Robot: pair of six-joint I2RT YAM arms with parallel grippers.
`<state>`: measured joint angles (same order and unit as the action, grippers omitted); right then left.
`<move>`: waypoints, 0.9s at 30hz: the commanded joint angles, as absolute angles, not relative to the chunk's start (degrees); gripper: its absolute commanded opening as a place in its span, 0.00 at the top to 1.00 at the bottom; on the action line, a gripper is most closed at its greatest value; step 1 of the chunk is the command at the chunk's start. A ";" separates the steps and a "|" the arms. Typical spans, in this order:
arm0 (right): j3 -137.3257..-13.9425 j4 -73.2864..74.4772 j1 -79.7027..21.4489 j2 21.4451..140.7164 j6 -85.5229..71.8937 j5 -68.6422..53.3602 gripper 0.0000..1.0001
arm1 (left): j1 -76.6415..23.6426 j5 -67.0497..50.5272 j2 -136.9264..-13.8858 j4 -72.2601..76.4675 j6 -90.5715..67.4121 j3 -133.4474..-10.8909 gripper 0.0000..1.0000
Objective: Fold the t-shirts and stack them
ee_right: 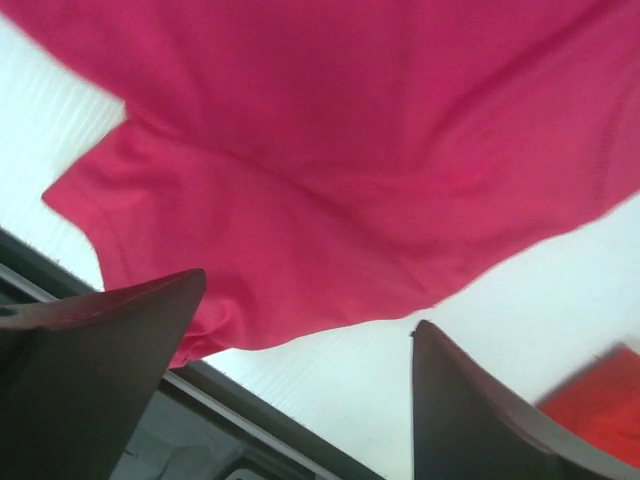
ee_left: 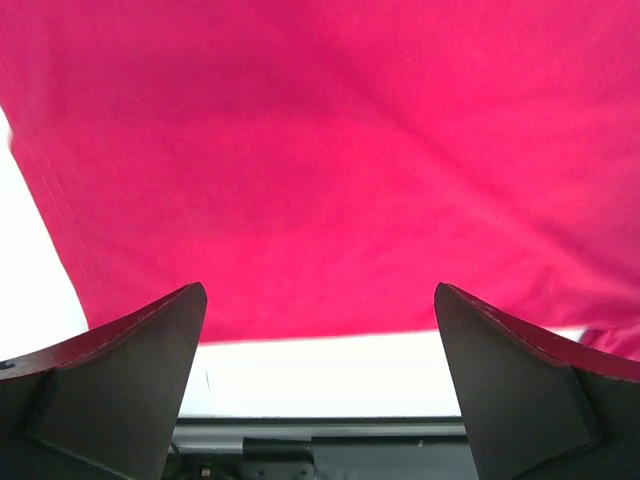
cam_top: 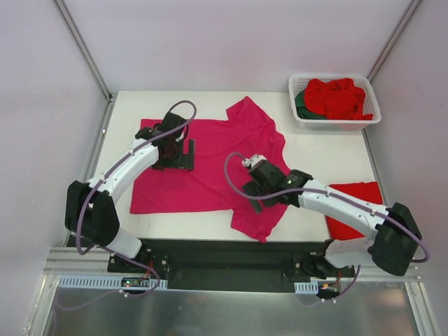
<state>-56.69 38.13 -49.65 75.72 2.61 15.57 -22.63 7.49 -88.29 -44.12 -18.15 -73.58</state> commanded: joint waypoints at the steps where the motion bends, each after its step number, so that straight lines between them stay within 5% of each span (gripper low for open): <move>1: -51.16 35.07 -57.10 70.76 -3.07 17.75 0.15 | -23.55 7.03 -79.29 -45.71 -21.44 -66.20 0.01; 6: -48.95 36.82 -64.94 70.84 -3.78 26.89 0.17 | -23.82 4.93 -68.23 -43.69 -21.01 -61.27 0.01; 12: -48.60 38.05 -70.66 70.67 -3.25 23.74 0.18 | -26.53 -5.01 -58.99 -41.13 -18.46 -57.75 0.01; 18: -49.92 42.89 -75.14 67.86 -3.25 22.24 0.36 | -30.23 -5.71 -56.25 -42.01 -20.39 -55.81 0.01; 27: -43.69 45.18 -78.22 62.32 -9.57 18.37 0.37 | -31.64 -6.41 -55.63 -42.45 -21.53 -52.47 0.01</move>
<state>-46.04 41.65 -76.99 64.73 -5.32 19.73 -31.18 -4.89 -56.60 -42.33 -20.43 -53.52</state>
